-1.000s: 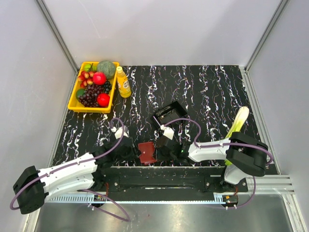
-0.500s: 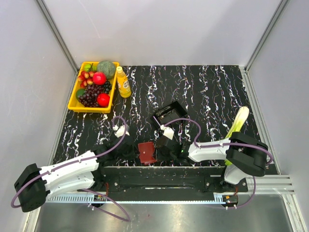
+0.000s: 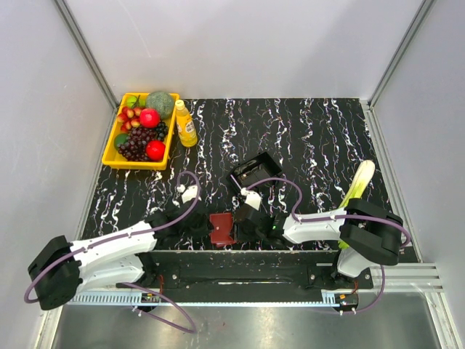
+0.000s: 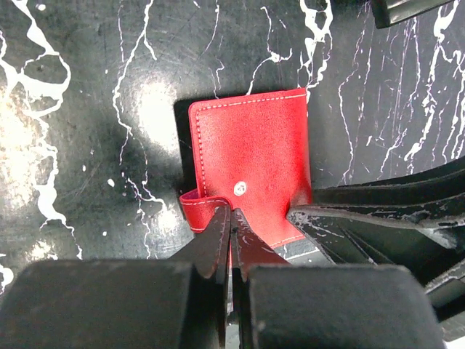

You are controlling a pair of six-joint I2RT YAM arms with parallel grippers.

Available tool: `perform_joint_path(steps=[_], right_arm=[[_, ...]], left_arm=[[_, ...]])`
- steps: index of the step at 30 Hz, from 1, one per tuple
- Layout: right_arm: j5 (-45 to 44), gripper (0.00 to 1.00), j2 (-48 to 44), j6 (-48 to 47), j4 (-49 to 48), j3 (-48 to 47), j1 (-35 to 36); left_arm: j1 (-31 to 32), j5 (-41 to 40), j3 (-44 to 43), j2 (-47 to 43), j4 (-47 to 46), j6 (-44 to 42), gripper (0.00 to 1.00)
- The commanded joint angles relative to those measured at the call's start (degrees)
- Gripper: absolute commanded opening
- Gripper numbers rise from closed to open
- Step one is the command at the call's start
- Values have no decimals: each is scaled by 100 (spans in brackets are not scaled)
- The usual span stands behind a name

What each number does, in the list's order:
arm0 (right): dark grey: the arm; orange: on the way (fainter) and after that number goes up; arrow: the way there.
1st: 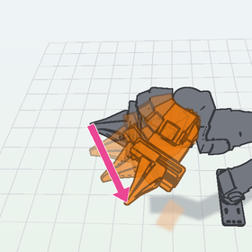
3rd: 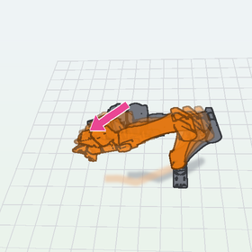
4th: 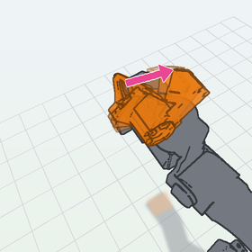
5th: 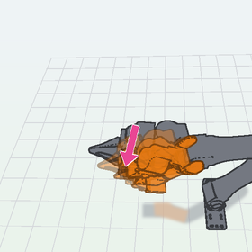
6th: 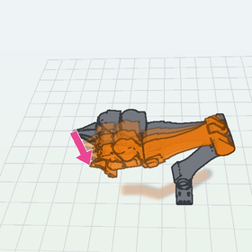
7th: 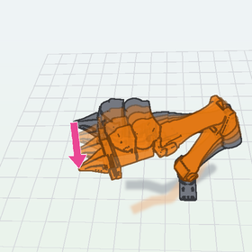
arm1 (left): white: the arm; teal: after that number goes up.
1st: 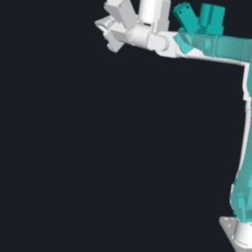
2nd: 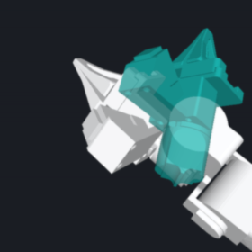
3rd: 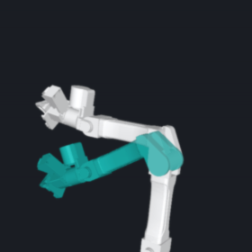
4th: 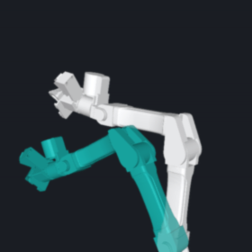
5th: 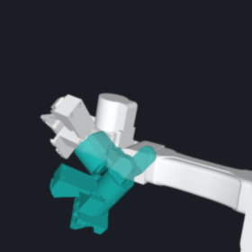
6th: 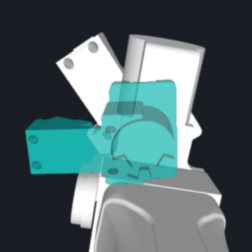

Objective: Put the credit cards into the card holder
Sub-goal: Close the card holder at the center of the board.

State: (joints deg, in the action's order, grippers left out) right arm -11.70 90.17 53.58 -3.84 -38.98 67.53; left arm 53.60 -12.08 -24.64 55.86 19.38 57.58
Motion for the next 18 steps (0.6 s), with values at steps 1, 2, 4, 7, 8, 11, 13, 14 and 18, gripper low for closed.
perform_joint_path(steps=[1,2,4,7,8,11,13,14,18], right_arm=[[-121,33,150,-242,41,-171,146],[-148,33,202,-278,102,-232,182],[-122,33,281,-418,120,-329,261],[-60,34,361,-542,102,-417,287],[-77,35,361,-559,102,-426,296],[-200,36,300,-533,137,-374,296],[-218,36,247,-498,103,-312,287],[-192,36,247,-489,50,-294,296],[-183,36,282,-498,58,-303,296]], left_arm=[[18,-23,-462,276,-549,-212,0],[18,-58,-488,320,-566,-256,0],[18,-58,-611,461,-540,-370,0],[18,143,-805,803,-584,-554,0],[18,240,-823,917,-654,-581,0],[18,302,-832,1102,-637,-538,0],[18,250,-814,1138,-654,-529,0],[10,241,-823,1147,-672,-529,0],[10,154,-787,1041,-814,-529,0]])
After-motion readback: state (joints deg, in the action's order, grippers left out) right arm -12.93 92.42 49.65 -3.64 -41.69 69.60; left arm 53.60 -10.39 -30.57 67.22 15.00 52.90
